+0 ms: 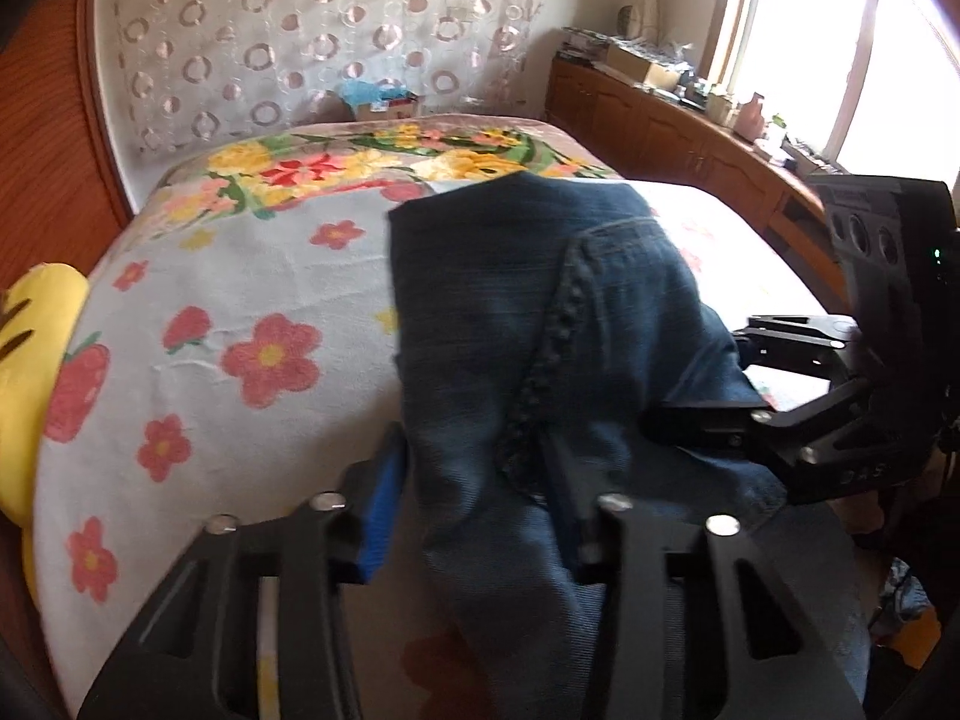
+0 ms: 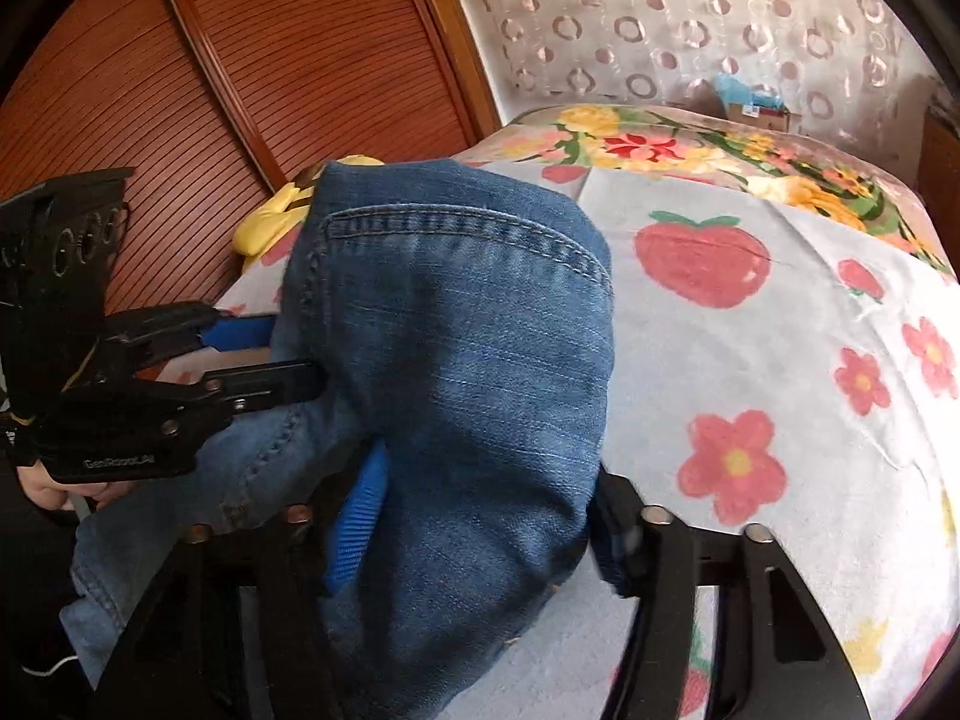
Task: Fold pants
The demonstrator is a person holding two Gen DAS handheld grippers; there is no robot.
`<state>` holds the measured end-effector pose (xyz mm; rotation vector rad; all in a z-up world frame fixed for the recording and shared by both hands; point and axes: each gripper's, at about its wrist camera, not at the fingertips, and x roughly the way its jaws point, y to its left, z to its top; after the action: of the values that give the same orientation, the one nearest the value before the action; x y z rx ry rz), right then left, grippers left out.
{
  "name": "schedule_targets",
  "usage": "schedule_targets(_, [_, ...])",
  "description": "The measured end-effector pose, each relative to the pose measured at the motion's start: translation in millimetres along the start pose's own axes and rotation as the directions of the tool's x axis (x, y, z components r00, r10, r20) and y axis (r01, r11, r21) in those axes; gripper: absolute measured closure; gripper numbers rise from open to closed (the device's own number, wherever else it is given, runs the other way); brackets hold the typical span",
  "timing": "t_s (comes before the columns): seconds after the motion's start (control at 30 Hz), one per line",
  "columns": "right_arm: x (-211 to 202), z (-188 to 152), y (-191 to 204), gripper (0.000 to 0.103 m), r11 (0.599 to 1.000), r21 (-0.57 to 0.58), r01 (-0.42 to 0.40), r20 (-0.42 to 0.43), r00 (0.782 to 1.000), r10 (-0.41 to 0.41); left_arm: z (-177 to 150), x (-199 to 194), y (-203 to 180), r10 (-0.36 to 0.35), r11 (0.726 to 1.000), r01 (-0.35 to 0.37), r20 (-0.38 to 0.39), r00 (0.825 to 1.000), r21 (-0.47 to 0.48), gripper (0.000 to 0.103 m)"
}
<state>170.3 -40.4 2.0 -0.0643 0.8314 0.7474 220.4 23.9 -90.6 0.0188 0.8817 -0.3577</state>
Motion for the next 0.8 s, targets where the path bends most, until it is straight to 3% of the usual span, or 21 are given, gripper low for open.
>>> schedule_targets(0.1, [-15, 2, 0, 0.070, 1.000, -0.014, -0.017, 0.007, 1.000, 0.017, 0, -3, -4, -0.013, 1.000, 0.013, -0.001, 1.000, 0.006, 0.074])
schedule_targets(0.2, [-34, 14, 10, 0.080, 0.999, -0.016, -0.039, 0.025, 0.999, 0.039, 2, -20, -4, -0.027, 1.000, 0.027, 0.030, 0.999, -0.005, 0.083])
schedule_targets(0.43, [-79, 63, 86, 0.085, 0.982, -0.172, -0.079, 0.079, 0.992, 0.094, 10, -93, 25, 0.006, 0.996, 0.010, 0.185, 0.983, -0.086, 0.086])
schedule_targets(0.6, [-86, 107, 138, 0.086, 0.955, -0.268, -0.127, 0.104, 0.982, 0.160, 14, -144, 62, 0.091, 0.987, -0.048, 0.287, 0.954, -0.153, 0.086])
schedule_targets(0.8, [-74, 148, 181, 0.086, 0.919, -0.339, -0.202, 0.113, 0.961, 0.253, 21, -187, 111, 0.216, 0.963, -0.140, 0.343, 0.914, -0.232, 0.086])
